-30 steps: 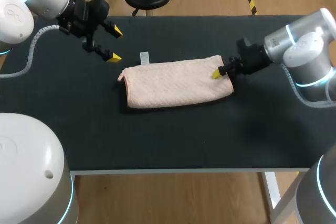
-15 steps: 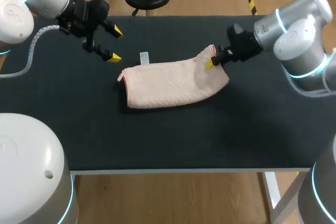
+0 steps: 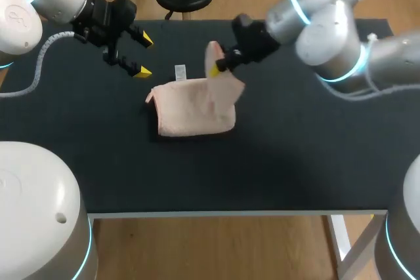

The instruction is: Fold the towel

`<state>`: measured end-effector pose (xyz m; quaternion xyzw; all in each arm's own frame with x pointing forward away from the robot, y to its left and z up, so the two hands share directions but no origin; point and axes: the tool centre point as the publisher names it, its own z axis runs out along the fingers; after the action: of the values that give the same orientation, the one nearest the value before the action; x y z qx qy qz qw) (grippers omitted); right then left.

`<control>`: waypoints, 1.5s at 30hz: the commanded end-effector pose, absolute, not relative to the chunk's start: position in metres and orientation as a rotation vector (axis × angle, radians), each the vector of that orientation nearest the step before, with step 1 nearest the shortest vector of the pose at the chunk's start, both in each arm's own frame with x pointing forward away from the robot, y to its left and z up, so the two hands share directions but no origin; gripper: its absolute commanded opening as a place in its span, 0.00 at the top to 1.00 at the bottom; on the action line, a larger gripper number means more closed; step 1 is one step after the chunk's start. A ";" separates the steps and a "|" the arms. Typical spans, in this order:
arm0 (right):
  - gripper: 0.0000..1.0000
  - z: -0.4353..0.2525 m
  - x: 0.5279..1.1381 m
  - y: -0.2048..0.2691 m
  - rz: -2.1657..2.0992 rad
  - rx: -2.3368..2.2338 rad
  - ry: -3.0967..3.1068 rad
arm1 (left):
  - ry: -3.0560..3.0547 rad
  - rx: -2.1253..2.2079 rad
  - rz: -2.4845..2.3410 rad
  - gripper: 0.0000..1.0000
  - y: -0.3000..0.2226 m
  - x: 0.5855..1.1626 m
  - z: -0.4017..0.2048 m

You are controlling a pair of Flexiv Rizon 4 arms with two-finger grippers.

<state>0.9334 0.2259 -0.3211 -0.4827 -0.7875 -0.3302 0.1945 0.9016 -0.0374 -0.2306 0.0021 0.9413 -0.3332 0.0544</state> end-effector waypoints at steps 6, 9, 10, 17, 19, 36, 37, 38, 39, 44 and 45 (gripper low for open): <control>1.00 -0.360 0.929 0.322 -0.819 -1.357 -2.227 | 2.856 0.007 -1.015 0.00 -0.037 0.901 -0.231; 1.00 -0.367 0.923 0.334 -0.793 -1.352 -2.242 | 2.856 0.007 -1.015 0.00 -0.037 0.901 -0.231; 1.00 -0.369 0.923 0.335 -0.794 -1.358 -2.241 | 2.856 0.007 -1.015 0.00 -0.037 0.901 -0.231; 0.00 -0.360 0.911 0.340 -0.848 -1.335 -2.216 | 2.856 0.007 -1.015 0.00 -0.037 0.901 -0.231; 0.00 -0.354 0.907 0.340 -0.866 -1.323 -2.217 | 2.856 0.007 -1.015 0.00 -0.037 0.901 -0.231; 0.00 -0.302 0.881 0.283 -1.324 -1.065 -2.599 | 2.856 0.007 -1.015 0.00 -0.037 0.901 -0.231; 0.00 -0.300 0.883 0.275 -1.392 -1.006 -2.582 | 2.856 0.007 -1.015 0.00 -0.037 0.901 -0.231; 0.00 -0.301 0.887 0.266 -1.449 -0.987 -2.571 | 2.856 0.007 -1.015 0.00 -0.037 0.901 -0.231; 0.00 -0.299 0.892 0.257 -1.552 -0.951 -2.543 | 2.856 0.007 -1.015 0.00 -0.037 0.901 -0.231; 0.00 -0.292 0.916 0.218 -1.791 -0.879 -2.466 | 2.856 0.007 -1.015 0.00 -0.037 0.901 -0.231; 0.00 -0.288 0.919 0.211 -1.847 -0.842 -2.457 | 2.856 0.007 -1.015 0.00 -0.037 0.901 -0.231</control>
<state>0.9232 0.2533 -0.2992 -0.3616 -0.8330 -0.4188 0.0096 0.9016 -0.0374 -0.2306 0.0021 0.9413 -0.3332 0.0544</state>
